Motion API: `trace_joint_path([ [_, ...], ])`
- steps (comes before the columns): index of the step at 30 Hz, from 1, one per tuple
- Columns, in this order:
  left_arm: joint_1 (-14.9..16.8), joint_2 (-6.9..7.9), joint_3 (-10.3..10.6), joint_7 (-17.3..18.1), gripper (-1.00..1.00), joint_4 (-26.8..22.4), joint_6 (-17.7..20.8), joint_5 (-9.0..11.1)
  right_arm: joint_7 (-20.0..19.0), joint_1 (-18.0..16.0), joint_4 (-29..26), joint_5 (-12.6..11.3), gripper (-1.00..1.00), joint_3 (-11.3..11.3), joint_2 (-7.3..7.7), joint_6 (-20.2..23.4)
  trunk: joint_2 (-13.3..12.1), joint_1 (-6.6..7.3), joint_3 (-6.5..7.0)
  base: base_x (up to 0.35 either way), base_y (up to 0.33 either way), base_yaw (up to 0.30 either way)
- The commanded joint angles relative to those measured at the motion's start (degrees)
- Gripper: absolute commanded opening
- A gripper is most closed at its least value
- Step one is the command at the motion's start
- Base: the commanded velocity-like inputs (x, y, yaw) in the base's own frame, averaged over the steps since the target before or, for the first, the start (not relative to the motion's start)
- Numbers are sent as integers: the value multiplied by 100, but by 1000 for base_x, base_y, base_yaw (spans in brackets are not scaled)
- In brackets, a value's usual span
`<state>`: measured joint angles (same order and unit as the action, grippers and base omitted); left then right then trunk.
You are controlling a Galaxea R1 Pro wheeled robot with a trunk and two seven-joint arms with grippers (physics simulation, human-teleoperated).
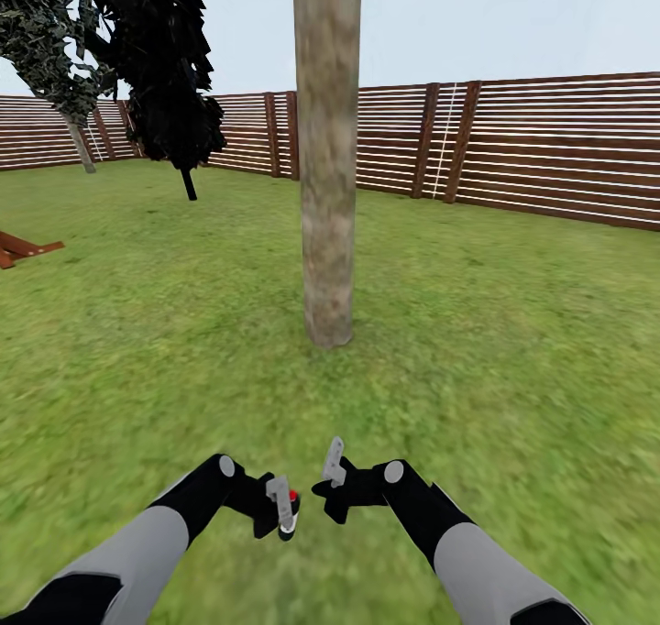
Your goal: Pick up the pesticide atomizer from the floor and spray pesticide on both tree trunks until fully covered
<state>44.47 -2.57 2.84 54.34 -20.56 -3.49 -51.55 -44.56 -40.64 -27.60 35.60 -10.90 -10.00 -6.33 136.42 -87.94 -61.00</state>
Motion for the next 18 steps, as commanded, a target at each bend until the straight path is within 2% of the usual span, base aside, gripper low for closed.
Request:
trace_joint_path([
  [1, 0, -9, -9, -3, -100, 2, -2, 3, 0, 0, 0, 0, -100, 0, 0, 0, 0, 0, 0, 0, 0, 0],
  [6, 0, -58, -32, -18, -100, 4, -3, 5, 0, -1, -6, 0, -100, 0, 0, 0, 0, 0, 0, 0, 0, 0],
  [10, -10, -68, -46, -191, -100, 8, -9, 20, 0, -4, -9, 0, -100, 0, 0, 0, 0, 0, 0, 0, 0, 0],
  [18, -42, -146, -47, -197, -100, 17, -12, 22, 0, -3, -9, 0, -100, 0, 0, 0, 0, 0, 0, 0, 0, 0],
])
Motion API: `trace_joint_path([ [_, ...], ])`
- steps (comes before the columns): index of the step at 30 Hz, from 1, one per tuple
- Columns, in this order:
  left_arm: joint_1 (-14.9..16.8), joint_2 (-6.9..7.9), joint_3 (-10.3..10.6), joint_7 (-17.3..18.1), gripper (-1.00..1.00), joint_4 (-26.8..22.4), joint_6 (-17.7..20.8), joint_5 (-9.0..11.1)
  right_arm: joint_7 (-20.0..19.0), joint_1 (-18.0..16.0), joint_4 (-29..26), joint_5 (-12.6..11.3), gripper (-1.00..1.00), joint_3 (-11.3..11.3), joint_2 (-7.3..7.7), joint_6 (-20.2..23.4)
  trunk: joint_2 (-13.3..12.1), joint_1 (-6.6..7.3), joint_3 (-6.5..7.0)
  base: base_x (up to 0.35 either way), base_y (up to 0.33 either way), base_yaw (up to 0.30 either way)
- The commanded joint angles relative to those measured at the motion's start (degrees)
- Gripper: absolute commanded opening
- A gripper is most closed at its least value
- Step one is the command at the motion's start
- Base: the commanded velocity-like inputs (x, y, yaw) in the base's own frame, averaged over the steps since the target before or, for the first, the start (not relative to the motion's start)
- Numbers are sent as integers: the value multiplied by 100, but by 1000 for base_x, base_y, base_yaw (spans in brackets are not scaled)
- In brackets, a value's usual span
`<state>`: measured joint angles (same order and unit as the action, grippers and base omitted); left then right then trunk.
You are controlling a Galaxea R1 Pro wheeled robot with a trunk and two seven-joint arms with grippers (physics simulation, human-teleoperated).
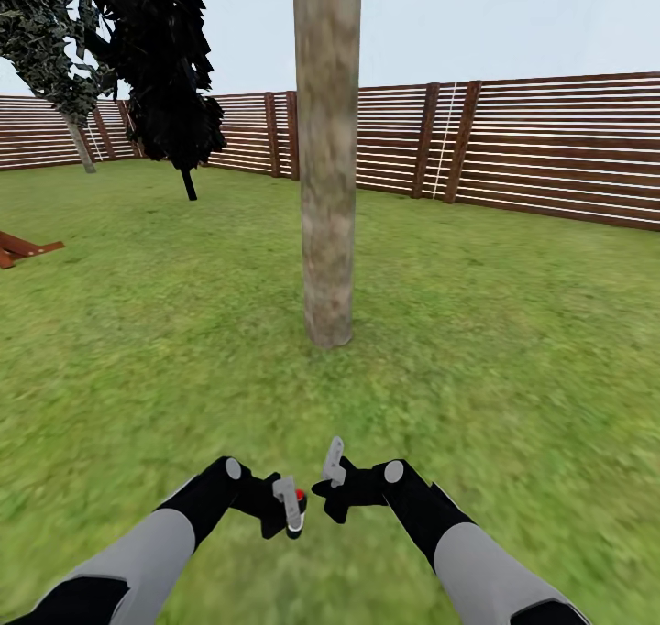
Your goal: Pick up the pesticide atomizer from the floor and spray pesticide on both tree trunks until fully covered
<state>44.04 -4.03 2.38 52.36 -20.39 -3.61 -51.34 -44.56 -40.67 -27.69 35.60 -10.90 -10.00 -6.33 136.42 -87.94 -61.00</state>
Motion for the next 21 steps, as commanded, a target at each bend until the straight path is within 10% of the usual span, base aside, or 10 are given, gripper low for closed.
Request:
trace_joint_path([
  [1, 0, -5, -1, 1, -100, 0, 0, 1, 0, 0, 0, 0, -100, 0, 0, 0, 0, 0, 0, 0, 0, 0],
  [21, 15, -98, -9, 53, -100, 0, -41, 20, 0, 5, 2, 0, -100, 4, 0, 0, 0, 0, 0, 0, 0, 0],
])
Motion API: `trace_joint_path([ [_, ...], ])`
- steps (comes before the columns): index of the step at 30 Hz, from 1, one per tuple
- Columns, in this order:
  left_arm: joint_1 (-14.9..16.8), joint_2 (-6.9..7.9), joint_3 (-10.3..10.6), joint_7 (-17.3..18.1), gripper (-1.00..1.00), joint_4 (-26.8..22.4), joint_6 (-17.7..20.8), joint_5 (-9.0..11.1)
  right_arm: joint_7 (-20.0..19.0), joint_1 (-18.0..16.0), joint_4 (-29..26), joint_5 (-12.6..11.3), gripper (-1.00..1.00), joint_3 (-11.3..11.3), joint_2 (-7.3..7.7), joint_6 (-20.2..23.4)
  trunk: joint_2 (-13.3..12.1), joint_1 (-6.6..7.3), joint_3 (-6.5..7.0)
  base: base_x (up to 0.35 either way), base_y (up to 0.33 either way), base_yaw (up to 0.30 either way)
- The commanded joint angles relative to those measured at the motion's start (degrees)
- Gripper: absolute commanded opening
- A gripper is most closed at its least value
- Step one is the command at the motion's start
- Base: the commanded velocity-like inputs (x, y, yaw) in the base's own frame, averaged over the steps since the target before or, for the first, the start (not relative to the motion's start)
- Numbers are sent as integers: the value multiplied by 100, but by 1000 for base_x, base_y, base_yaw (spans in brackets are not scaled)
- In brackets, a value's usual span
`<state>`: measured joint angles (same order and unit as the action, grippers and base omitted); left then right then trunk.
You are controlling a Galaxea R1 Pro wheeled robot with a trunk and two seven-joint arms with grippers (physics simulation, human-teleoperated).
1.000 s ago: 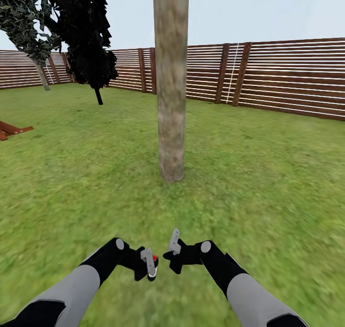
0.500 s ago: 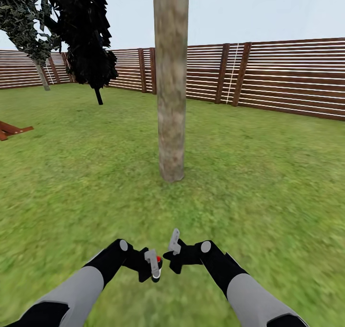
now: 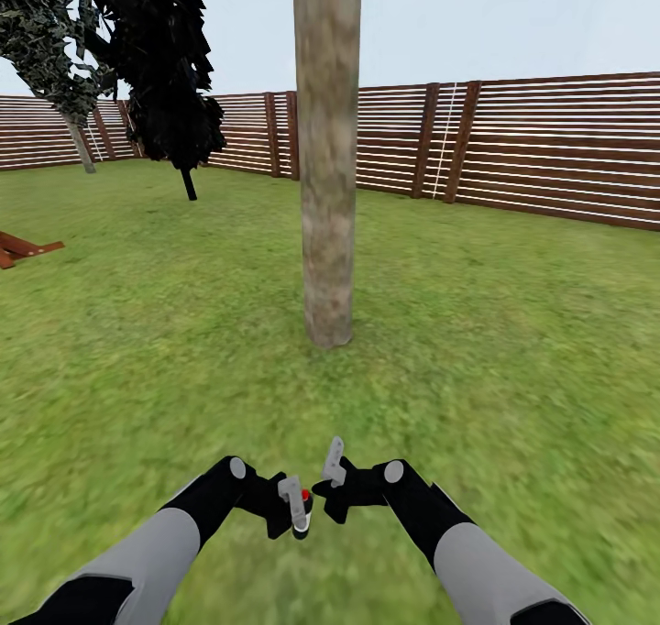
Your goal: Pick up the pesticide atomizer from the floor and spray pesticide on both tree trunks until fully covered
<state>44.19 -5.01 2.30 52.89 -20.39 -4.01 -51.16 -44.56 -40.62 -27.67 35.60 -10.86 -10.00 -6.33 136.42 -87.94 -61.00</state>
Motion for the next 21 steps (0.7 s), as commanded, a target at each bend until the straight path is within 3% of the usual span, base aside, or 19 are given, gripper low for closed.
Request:
trace_joint_path([
  [1, 1, 0, -1, 3, -100, 0, -5, 22, 0, -1, 3, 0, -100, 2, 0, 0, 0, 0, 0, 0, 0, 0],
  [4, 0, 0, 10, 10, -100, 5, -21, 305, 0, -1, 4, 0, -100, 4, 0, 0, 0, 0, 0, 0, 0, 0],
  [6, -5, 3, 18, 11, -100, 8, -23, 379, 0, -1, 5, 0, -100, 5, 0, 0, 0, 0, 0, 0, 0, 0],
  [17, -4, 43, 69, 0, -100, 35, -29, 385, 0, 1, 7, 1, -100, 5, 0, 0, 0, 0, 0, 0, 0, 0],
  [19, -33, 143, 91, -12, -100, 44, -18, 343, 0, 1, 1, 7, -100, 5, 0, 0, 0, 0, 0, 0, 0, 0],
  [21, -51, 354, 101, -21, -100, 26, -14, 331, 0, 1, -1, 7, -100, 5, 0, 3, 0, 0, 0, 0, 0, 0],
])
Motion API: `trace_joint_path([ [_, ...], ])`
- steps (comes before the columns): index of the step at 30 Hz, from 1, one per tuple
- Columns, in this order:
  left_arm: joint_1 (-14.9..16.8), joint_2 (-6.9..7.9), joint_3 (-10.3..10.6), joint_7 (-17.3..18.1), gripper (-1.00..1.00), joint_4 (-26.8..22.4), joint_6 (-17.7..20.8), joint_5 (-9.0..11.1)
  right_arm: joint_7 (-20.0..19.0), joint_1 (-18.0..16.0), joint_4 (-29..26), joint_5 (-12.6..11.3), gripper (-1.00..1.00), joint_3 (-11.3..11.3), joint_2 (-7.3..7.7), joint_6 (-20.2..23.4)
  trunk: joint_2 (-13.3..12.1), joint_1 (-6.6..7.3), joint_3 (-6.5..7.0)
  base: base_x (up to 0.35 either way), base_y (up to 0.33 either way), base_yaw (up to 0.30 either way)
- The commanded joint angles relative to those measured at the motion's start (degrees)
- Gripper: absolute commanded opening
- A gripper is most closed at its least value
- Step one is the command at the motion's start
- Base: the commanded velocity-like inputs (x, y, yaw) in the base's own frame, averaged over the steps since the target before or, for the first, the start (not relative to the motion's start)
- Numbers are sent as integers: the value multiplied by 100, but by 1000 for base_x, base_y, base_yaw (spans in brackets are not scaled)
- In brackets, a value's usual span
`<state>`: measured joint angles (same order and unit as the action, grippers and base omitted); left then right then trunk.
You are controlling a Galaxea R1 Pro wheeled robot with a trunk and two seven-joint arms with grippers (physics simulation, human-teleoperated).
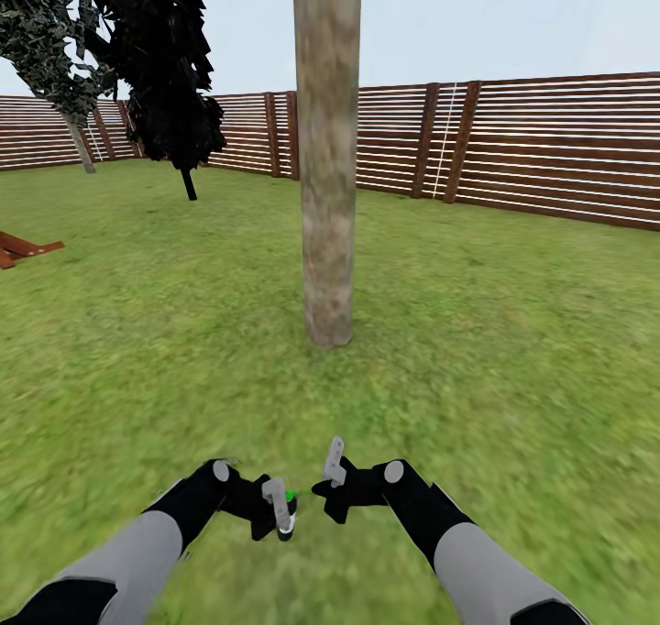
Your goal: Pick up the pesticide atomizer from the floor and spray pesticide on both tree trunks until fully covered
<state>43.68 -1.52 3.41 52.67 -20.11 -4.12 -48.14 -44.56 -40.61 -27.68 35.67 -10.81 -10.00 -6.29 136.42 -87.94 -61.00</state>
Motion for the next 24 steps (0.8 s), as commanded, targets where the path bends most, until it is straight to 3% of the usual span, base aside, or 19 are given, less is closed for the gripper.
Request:
trace_joint_path([
  [1, -6, 167, -8, -1, -100, -7, -2, 26, 0, -1, -2, 0, -100, 0, 0, 0, 0, 0, 0, 0, 0, 0],
  [4, -9, 535, -7, 0, -100, -10, -1, 6, 0, 1, -1, 2, -100, 0, 0, -3, 0, 0, 0, 0, 0, 0],
  [5, -9, 669, -7, -1, -100, -7, -3, -7, -4, 1, -2, -1, 100, 0, 0, -3, 0, 0, 0, 0, 0, 0],
  [9, -9, 1307, -39, -7, -100, -8, -31, -9, 3, 0, -1, -1, 100, 6, 0, -3, 0, 0, 0, 0, 0, 0],
  [13, -9, 1681, -94, -42, -100, -18, 2, 99, 36, 1, 3, 19, 100, 35, 2, -6, 0, 0, 0, 0, 0, 0],
  [15, -9, 1752, -154, -225, -100, 19, 30, 244, 122, 5, 29, -3, 100, 55, 270, -11, 0, 0, 0, 0, 0, 0],
  [18, -14, 1762, -625, -773, -100, 66, 47, 446, 688, 15, 61, -233, 100, 159, 786, -7, 0, 0, 0, 0, 0, 0],
  [19, -15, 1758, -773, -851, -100, 70, 49, 486, 877, 20, 97, -357, 100, 255, 873, -4, 0, 0, 0, 0, 0, 0],
  [22, -31, 1721, -1570, -1113, -100, 105, 45, 729, 1723, 26, 703, -840, 100, 889, 1051, -9, 0, 0, 0, 0, 0, 0],
  [24, -34, 1707, -1986, -1345, -100, 303, 31, 911, 2426, 30, 1127, -946, 100, 1206, 1142, -34, 0, 0, 0, 0, 0, 0],
])
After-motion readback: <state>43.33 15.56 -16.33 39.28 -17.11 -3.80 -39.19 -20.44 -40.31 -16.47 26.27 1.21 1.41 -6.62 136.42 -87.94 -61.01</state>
